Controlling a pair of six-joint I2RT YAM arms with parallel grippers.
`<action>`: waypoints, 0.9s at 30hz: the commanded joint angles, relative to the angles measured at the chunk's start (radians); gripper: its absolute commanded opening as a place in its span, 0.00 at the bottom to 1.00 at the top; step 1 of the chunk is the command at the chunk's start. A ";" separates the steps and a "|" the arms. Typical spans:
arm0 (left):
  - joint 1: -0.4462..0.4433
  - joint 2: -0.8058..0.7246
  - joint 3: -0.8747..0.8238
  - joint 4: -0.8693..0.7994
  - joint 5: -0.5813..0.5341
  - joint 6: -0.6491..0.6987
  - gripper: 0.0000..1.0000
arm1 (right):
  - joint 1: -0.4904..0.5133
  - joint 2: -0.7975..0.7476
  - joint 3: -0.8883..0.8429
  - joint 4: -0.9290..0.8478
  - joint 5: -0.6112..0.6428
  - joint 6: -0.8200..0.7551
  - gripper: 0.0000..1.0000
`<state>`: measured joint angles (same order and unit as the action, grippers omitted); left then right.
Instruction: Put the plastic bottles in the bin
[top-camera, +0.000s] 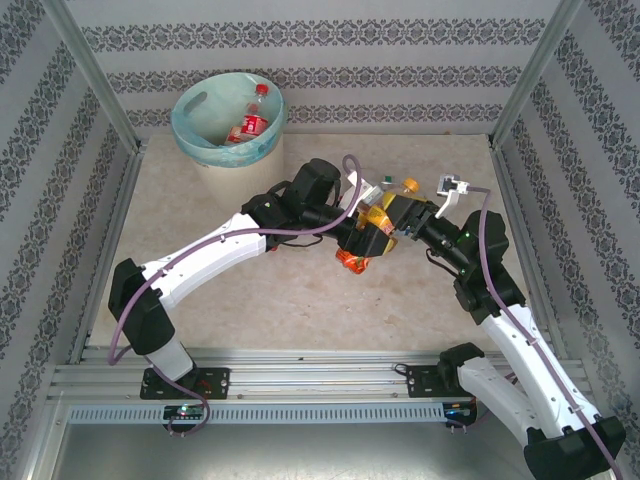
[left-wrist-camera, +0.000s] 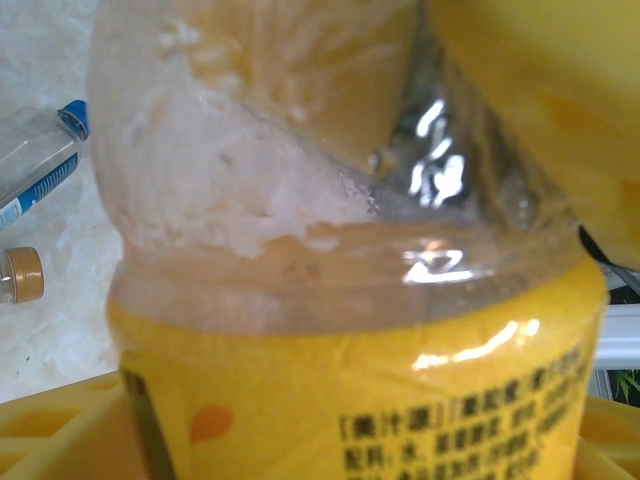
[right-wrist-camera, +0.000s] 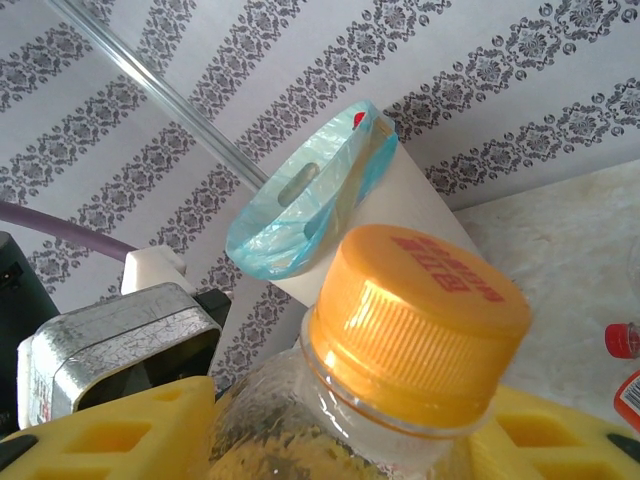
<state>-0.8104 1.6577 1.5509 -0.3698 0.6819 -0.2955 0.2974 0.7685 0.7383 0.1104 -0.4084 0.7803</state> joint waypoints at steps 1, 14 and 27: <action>0.001 -0.007 -0.022 0.024 0.001 0.033 0.77 | 0.011 -0.007 0.046 0.114 -0.022 0.061 0.55; 0.011 -0.062 -0.081 0.101 -0.047 0.034 0.64 | 0.028 -0.021 0.062 0.068 0.038 -0.010 0.58; 0.033 -0.115 -0.131 0.178 -0.049 0.023 0.52 | 0.060 -0.017 0.107 0.030 0.085 -0.053 0.76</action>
<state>-0.8040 1.5818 1.4494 -0.2382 0.6647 -0.2813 0.3389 0.7807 0.7948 0.1081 -0.3622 0.7479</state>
